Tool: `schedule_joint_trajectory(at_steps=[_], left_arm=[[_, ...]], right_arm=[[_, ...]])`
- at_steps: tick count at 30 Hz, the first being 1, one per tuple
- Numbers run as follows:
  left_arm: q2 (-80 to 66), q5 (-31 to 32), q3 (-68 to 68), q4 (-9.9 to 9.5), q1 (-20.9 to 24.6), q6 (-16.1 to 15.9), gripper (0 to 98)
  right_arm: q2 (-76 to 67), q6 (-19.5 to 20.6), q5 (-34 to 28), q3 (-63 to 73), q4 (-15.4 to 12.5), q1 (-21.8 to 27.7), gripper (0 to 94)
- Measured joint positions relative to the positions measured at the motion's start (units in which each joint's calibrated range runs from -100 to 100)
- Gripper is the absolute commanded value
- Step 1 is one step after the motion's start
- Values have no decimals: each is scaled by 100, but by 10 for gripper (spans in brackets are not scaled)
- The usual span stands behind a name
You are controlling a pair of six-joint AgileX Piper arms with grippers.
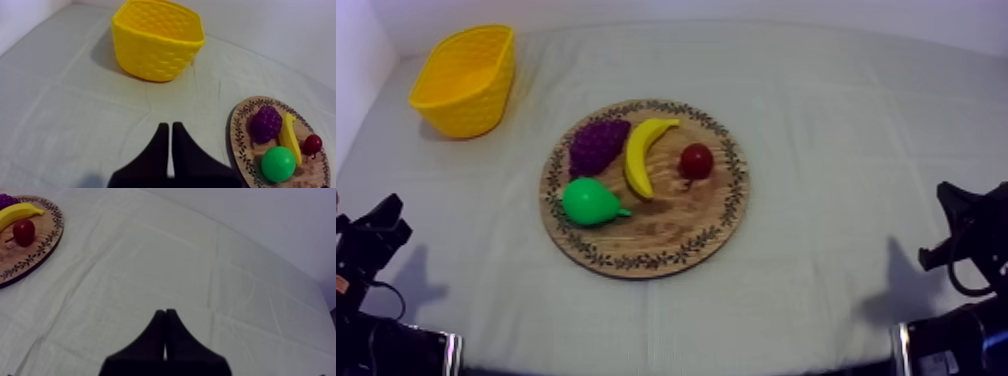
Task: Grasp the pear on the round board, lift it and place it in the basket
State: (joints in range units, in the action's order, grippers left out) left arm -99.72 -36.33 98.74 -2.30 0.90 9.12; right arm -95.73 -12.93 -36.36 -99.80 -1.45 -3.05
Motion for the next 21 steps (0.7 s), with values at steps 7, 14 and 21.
schedule_joint_trajectory(at_steps=[7, 14, 21], left_arm=[[0, 0, 0, 0, 0, 2, 0], [0, 0, 0, 0, 0, 8, 0], [0, 0, 0, 0, 0, -72, 0]], right_arm=[[0, 0, 0, 0, 0, 0, 4], [0, 0, 0, 0, 0, 0, 4], [0, 0, 0, 0, 0, 0, 4]])
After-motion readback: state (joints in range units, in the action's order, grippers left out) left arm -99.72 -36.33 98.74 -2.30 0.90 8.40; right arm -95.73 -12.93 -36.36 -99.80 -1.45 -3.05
